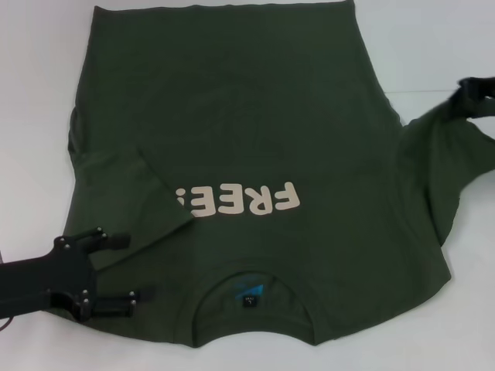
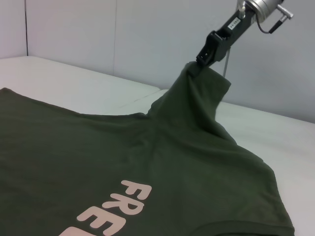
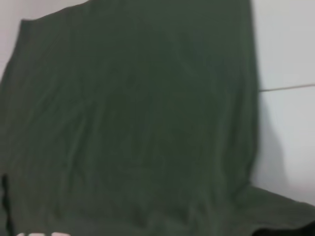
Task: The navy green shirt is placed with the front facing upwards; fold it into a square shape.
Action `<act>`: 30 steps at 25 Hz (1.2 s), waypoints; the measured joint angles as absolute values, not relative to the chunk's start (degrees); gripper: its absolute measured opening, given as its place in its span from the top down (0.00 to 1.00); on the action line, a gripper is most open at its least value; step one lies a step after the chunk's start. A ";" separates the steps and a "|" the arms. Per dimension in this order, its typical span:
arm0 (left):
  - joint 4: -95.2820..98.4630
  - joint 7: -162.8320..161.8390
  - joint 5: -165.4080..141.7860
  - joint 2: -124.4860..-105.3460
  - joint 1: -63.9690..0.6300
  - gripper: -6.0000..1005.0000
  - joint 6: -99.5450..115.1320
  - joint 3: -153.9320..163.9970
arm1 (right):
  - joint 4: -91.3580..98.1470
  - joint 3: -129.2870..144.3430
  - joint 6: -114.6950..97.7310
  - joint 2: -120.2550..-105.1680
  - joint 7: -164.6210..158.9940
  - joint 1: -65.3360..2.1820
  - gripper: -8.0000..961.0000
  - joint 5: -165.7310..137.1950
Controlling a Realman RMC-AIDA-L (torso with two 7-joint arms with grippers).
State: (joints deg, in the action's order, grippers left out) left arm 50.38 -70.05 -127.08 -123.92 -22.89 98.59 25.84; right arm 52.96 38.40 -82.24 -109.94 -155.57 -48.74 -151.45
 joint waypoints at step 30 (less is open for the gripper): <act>50.58 -70.17 -127.09 -123.92 -23.57 0.05 97.42 25.75 | 43.02 44.22 -75.70 -113.77 -156.23 -57.21 0.95 -150.70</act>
